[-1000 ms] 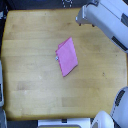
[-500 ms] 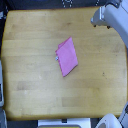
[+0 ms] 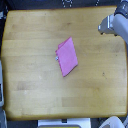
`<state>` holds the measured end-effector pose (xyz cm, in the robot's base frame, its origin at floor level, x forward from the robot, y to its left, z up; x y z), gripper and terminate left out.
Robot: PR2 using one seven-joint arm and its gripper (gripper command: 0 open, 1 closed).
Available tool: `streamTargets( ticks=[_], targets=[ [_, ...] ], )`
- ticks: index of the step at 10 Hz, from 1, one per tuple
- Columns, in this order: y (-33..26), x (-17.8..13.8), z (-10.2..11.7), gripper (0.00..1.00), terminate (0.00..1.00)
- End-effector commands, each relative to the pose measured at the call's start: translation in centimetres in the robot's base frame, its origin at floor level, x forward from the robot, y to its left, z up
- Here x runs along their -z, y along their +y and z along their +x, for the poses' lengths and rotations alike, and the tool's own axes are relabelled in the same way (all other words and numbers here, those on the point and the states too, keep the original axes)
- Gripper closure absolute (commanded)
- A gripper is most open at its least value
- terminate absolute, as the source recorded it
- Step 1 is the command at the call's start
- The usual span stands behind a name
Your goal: Folding a cloth
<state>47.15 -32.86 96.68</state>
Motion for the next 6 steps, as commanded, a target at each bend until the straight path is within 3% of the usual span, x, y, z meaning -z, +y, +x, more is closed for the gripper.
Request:
streamTargets(
  ticks=[1, 5, 6],
  targets=[
    [0.4, 1.7, 0.1, 0.00, 0.00],
    [4.0, 3.9, 1.1, 0.00, 0.00],
    [4.0, 4.1, 1.0, 0.00, 1.00]
  ],
)
